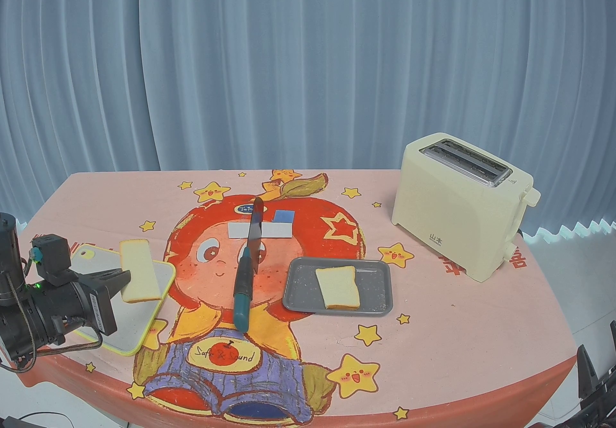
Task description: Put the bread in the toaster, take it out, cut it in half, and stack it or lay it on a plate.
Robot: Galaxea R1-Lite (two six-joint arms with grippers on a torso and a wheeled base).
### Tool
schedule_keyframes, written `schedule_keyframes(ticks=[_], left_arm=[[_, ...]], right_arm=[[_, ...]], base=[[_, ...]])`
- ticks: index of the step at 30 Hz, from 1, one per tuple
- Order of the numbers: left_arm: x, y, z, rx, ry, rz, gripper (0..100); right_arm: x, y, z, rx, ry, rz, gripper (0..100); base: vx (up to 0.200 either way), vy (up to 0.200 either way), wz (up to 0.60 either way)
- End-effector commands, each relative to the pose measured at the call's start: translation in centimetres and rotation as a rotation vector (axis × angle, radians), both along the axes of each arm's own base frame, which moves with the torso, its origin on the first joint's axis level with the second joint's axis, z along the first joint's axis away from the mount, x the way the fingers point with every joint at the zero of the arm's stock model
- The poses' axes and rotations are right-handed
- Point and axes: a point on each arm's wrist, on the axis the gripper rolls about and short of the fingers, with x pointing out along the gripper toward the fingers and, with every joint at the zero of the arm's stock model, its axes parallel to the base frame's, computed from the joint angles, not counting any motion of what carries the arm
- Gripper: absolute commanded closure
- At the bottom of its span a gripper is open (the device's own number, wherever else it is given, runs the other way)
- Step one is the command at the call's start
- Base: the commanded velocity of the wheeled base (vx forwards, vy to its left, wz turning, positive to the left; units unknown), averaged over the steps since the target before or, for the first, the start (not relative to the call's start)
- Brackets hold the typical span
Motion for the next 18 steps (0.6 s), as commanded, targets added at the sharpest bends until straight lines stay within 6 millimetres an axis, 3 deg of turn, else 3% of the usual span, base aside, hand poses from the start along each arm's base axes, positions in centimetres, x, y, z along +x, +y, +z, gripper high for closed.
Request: schedule_keyframes(ticks=[1, 10, 18], left_arm=[[0.0, -0.7, 0.3, -0.012, -0.003, -0.038, 100], [1.1, -5.1, 0.4, -0.095, 0.081, -0.183, 100], [5.4, -9.1, -0.6, -0.029, 0.146, -0.178, 100]], right_arm=[[0.0, 0.0, -0.5, 0.001, 0.001, 0.002, 0], [0.0, 0.0, -0.5, 0.000, 0.001, 0.000, 0], [0.0, 0.0, -0.5, 0.000, 0.001, 0.000, 0]], base=[[0.000, 0.000, 0.00], [0.000, 0.000, 0.00], [0.000, 0.000, 0.00]])
